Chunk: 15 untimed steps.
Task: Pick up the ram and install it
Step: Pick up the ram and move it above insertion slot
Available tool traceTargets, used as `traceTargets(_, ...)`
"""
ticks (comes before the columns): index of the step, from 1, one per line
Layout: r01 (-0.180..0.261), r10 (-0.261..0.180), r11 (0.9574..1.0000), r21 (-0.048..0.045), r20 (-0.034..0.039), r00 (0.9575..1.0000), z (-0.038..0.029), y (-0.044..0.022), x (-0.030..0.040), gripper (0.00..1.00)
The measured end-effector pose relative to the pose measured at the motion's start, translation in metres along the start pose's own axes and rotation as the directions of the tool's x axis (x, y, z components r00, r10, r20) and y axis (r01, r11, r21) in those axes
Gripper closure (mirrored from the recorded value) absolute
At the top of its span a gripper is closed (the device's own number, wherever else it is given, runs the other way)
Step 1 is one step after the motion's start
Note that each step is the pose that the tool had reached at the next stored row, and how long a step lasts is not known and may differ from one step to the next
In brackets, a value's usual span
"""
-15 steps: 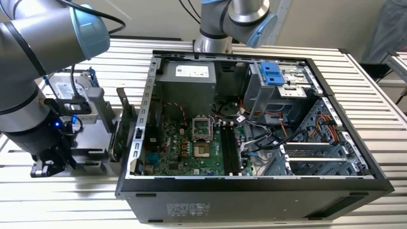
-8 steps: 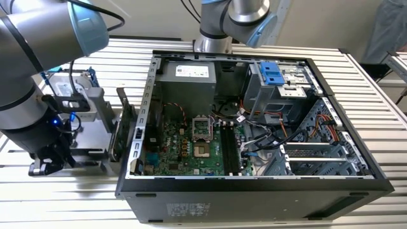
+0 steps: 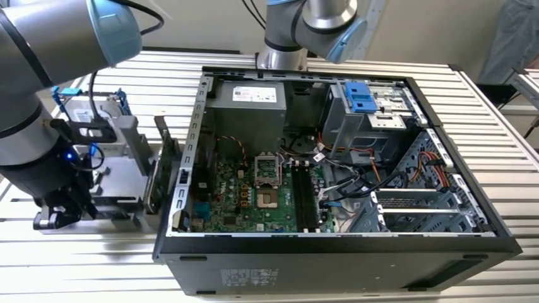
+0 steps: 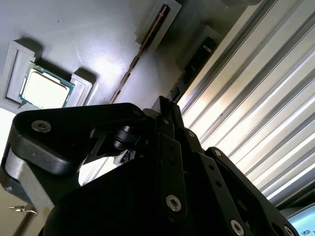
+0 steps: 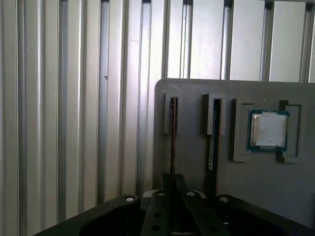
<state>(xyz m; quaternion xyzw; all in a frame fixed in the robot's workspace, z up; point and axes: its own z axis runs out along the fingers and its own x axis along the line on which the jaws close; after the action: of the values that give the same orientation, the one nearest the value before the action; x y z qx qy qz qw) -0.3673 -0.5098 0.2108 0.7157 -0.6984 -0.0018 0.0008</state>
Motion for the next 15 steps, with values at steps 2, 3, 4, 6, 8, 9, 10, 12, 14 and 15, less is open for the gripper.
traceTargets(2, 0.0, 0.0, 1.0, 0.0, -0.0001, 1.0, -0.0023, 0.0, 0.0, 1.0)
traceTargets(3, 0.0, 0.0, 1.0, 0.0, 0.0, 1.0, -0.0032, 0.0, 0.0, 1.0)
traceTargets(4, 0.0, 0.0, 1.0, 0.0, 0.0, 1.0, -0.0039, 0.0, 0.0, 1.0)
traceTargets(6, 0.0, 0.0, 1.0, -0.0001, -0.0001, 1.0, -0.0055, 0.0, 0.0, 1.0)
traceTargets(8, 0.0, 0.0, 1.0, -0.0001, 0.0, 1.0, -0.0076, 0.0, 0.0, 1.0)
traceTargets(9, 0.0, 0.0, 1.0, 0.0, 0.0, 1.0, -0.0088, 0.0, 0.0, 1.0)
traceTargets(10, 0.0, 0.0, 1.0, 0.0, 0.0, 1.0, -0.0102, 0.0, 0.0, 1.0)
traceTargets(12, 0.0, 0.0, 1.0, -0.0001, 0.0, 1.0, -0.013, 0.0001, 0.0, 1.0)
traceTargets(14, 0.0, 0.0, 1.0, 0.0, 0.0, 1.0, -0.0155, 0.0001, 0.0, 1.0)
traceTargets(15, 0.0, 0.0, 1.0, 0.0, 0.0, 1.0, -0.0166, 0.0001, 0.0, 1.0)
